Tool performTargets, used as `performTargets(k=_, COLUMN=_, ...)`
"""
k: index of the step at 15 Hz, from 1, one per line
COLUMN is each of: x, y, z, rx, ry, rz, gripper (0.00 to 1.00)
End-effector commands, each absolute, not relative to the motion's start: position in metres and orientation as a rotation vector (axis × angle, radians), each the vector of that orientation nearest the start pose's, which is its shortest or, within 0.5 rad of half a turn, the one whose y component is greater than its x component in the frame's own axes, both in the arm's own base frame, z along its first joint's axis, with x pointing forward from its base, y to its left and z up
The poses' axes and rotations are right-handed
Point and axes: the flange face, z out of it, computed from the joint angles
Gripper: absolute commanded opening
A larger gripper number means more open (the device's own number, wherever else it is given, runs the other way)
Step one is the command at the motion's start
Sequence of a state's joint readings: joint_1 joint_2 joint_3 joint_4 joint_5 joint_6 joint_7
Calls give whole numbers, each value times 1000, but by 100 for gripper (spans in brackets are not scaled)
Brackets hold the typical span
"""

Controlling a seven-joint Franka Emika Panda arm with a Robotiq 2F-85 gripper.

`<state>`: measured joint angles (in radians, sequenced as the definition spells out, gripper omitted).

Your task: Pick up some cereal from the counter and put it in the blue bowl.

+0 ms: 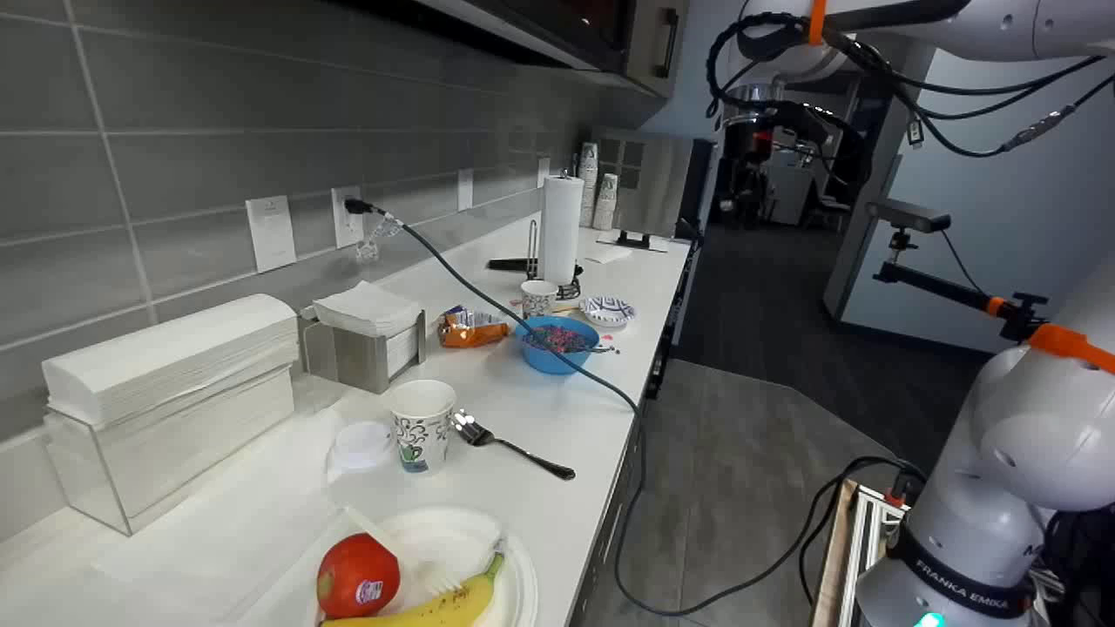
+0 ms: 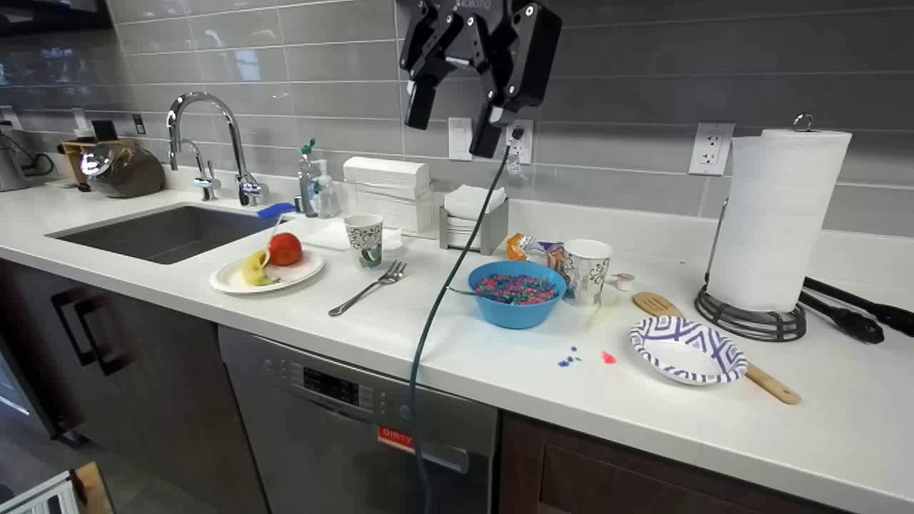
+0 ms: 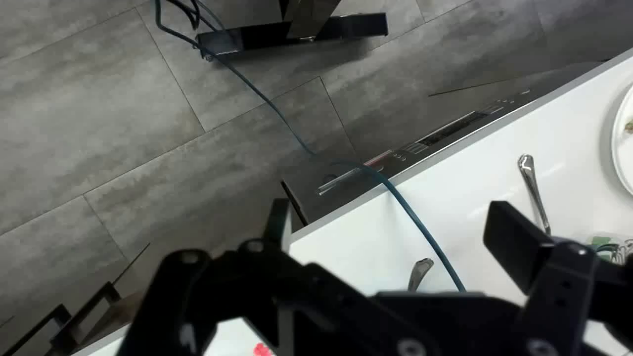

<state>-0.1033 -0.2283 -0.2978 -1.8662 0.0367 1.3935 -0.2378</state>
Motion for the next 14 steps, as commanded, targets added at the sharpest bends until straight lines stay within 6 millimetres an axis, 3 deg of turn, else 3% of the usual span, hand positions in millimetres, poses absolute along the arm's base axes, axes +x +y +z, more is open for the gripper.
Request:
performTargets(k=1, x=420, y=-188, z=587, rx=-2941, ry=214, rz=312, gripper=100)
performTargets(k=12, x=420, y=-188, z=587, rx=-2941, ry=214, rz=312, gripper=100)
performTargets(k=14, x=431, y=-189, z=578, rx=-2935, ry=341, rz=286, gripper=100)
